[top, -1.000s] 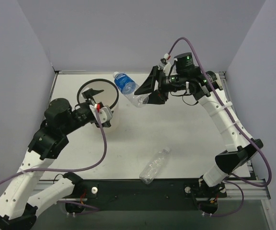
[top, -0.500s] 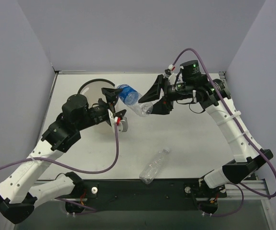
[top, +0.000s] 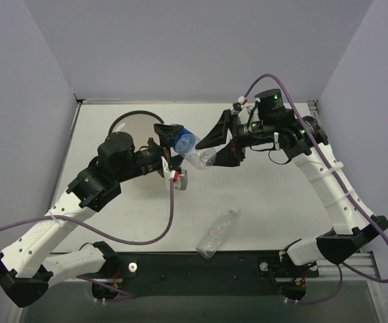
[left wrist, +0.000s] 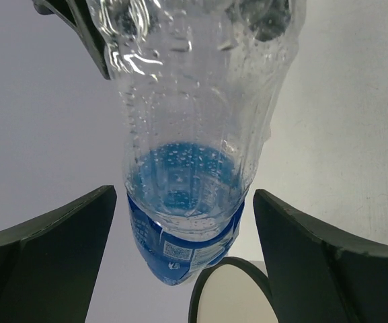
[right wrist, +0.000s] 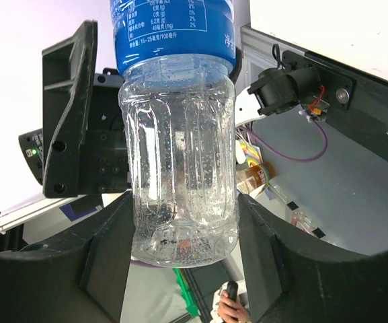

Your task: Put the plastic bottles in the bin

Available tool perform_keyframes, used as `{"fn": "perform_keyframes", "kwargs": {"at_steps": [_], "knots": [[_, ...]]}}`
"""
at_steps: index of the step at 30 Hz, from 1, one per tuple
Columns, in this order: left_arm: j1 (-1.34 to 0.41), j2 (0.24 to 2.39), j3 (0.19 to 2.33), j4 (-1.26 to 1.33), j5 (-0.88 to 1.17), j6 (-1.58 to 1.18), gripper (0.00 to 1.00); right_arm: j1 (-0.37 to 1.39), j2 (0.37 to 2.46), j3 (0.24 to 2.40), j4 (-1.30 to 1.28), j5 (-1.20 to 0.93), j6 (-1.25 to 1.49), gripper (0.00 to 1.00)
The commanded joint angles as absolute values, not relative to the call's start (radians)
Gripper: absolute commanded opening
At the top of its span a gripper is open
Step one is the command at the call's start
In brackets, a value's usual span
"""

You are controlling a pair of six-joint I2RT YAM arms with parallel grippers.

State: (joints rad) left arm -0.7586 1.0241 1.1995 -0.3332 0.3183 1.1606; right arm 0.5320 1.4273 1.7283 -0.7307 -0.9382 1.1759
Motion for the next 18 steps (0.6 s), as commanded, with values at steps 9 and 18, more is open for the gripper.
{"fn": "perform_keyframes", "kwargs": {"at_steps": [9, 18], "knots": [[-0.768, 1.037, 1.207, -0.216, 0.342, 1.164, 0.50, 0.552, 1.351, 1.669, -0.709, -0.959, 1.226, 0.56], [-0.700, 0.963, 1.111, 0.054, 0.264, 0.731, 0.33, 0.438, 1.292, 1.632, -0.703, -0.878, 1.171, 1.00]]}}
